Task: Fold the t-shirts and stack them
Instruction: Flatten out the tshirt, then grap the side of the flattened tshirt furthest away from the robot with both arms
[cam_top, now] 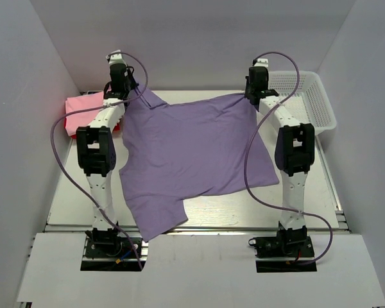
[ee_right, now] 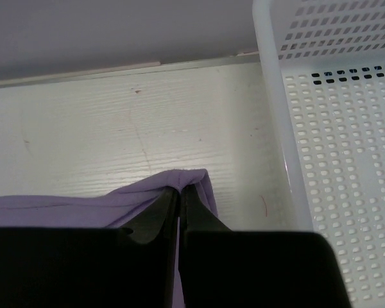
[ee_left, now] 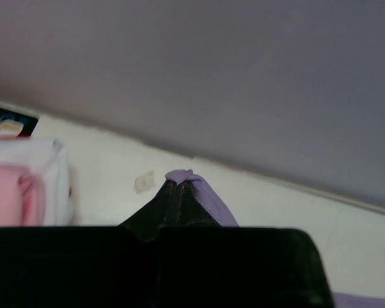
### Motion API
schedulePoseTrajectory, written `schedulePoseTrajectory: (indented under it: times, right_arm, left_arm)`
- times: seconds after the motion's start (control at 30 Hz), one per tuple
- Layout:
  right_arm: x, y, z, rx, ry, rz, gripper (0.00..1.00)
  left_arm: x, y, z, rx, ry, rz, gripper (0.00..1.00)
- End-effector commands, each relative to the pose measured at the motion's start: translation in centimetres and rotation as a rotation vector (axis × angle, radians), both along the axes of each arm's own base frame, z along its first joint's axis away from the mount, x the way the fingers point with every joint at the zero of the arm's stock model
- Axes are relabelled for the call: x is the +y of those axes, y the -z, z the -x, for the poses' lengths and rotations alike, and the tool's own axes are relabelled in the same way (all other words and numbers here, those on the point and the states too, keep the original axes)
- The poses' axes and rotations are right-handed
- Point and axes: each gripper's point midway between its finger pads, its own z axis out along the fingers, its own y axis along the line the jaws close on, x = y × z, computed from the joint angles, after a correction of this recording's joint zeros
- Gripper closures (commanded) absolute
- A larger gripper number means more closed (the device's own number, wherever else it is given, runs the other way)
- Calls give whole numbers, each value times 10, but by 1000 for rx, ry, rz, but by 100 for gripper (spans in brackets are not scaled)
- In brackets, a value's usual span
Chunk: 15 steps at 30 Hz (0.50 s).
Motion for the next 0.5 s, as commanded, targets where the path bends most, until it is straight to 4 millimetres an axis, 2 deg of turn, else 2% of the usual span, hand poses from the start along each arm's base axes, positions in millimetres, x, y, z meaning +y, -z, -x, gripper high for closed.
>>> schedulePoseTrajectory:
  times: [0.0,0.03,0.07,0.1,0.13,0.2,0.23,0.27,0.3,0.37,0.47]
  right_arm:
    - [-17,-6,-17,-38,25,-20,100]
    - [-16,-9,-20,-49,13,-30,100]
    - [-16,-7,-21,-50,9,-34,100]
    - [-16,2,-24,-36,-4,-38,100]
    - [-18,-3,-27,-49,-2,-39,100]
    - [-15,4,-29,-40,-26,-47,100]
    - [-19,-1,-31,-54,-14,-34,100]
    - [-19,-1,-31,-52,-18,-29,100]
    - [-18,-4,-32,-62,-27,-34,100]
    - [-21,-5,-32,-61,-35,-15,100]
    - [-20,-9,-29,-60,-52,-1,100]
  left_arm:
    - [-9,7,-28,-19,59,40,100]
    - [-11,-6,-36,-37,70,43,100]
    - [-5,-4,-42,-42,61,43,100]
    - [-8,1,-45,-40,74,46,100]
    - [-10,7,-50,-39,82,62,100]
    - [-13,7,-49,-39,96,66,100]
    - [-13,7,-49,-39,96,66,100]
    - [-13,-2,-48,-58,97,66,100]
    - [-13,6,-43,-39,96,66,100]
    - [-12,-3,-34,-52,96,66,100]
    - [-15,-25,-7,-72,116,70,100]
